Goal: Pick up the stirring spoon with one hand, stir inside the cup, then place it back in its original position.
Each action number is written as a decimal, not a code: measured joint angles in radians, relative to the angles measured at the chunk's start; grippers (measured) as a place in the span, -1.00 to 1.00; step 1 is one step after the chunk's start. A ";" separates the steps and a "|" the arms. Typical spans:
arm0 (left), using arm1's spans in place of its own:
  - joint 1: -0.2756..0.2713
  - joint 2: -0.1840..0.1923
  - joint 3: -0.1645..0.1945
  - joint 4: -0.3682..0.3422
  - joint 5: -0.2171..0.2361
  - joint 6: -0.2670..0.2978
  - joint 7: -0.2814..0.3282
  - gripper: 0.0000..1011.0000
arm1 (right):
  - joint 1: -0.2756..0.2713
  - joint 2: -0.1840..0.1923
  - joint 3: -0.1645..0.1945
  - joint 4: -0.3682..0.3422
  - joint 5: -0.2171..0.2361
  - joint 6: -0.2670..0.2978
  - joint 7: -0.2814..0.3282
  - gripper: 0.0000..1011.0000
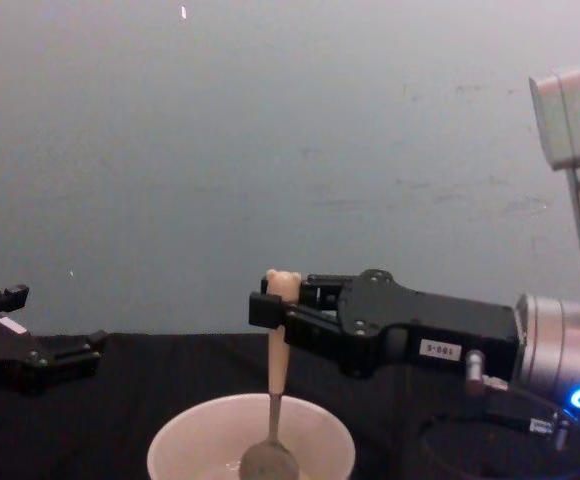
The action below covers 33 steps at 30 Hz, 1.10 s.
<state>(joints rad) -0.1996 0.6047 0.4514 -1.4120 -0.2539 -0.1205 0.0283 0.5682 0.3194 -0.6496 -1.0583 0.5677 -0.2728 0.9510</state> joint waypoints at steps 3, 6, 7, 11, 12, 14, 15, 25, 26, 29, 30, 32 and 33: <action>0.000 0.000 0.000 0.000 0.000 0.000 0.000 0.98 | 0.000 -0.002 0.001 0.003 -0.004 -0.002 -0.001 -0.58; 0.000 0.000 0.000 0.000 0.000 0.000 0.000 0.98 | 0.000 -0.002 0.003 0.003 -0.007 -0.003 -0.003 -0.58; 0.000 0.000 0.000 0.000 0.000 0.000 0.000 0.98 | 0.000 -0.001 0.003 0.002 -0.008 -0.003 -0.004 -0.58; 0.000 0.000 0.000 0.000 0.000 0.000 0.000 0.98 | -0.004 0.008 0.008 -0.006 -0.014 -0.004 -0.010 -0.58; 0.000 0.000 0.000 0.000 0.000 0.000 0.000 0.98 | -0.006 0.013 0.010 -0.010 -0.015 -0.004 -0.012 -0.58; 0.000 0.000 0.000 0.000 0.000 0.000 0.000 0.98 | -0.012 0.023 0.014 -0.018 -0.017 -0.002 -0.015 -0.58; 0.000 0.000 0.000 0.000 0.000 0.000 0.000 0.98 | -0.014 0.026 0.016 -0.022 -0.017 -0.002 -0.015 -0.58; 0.000 0.000 0.000 0.000 0.000 0.000 0.000 0.98 | -0.056 0.074 0.030 -0.094 -0.006 0.025 -0.022 -0.58; 0.000 0.000 0.000 0.000 0.000 0.000 0.000 0.98 | -0.059 0.076 0.030 -0.100 -0.005 0.027 -0.022 -0.58; 0.000 0.000 0.000 0.000 0.000 0.000 0.000 0.98 | -0.072 0.084 0.028 -0.123 0.003 0.036 -0.020 -0.58; 0.000 0.000 0.000 0.000 0.000 0.000 0.000 0.98 | -0.078 0.086 0.024 -0.134 0.006 0.041 -0.016 -0.58; 0.000 0.000 0.000 0.000 0.000 0.000 0.000 0.98 | -0.081 0.087 0.020 -0.142 0.009 0.046 -0.013 -0.58; 0.000 0.000 0.000 0.000 0.000 0.000 0.000 0.98 | -0.084 0.088 0.017 -0.147 0.011 0.048 -0.011 -0.58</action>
<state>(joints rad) -0.1995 0.6047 0.4514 -1.4120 -0.2539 -0.1205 0.0283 0.4843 0.4071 -0.6326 -1.2053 0.5784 -0.2248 0.9403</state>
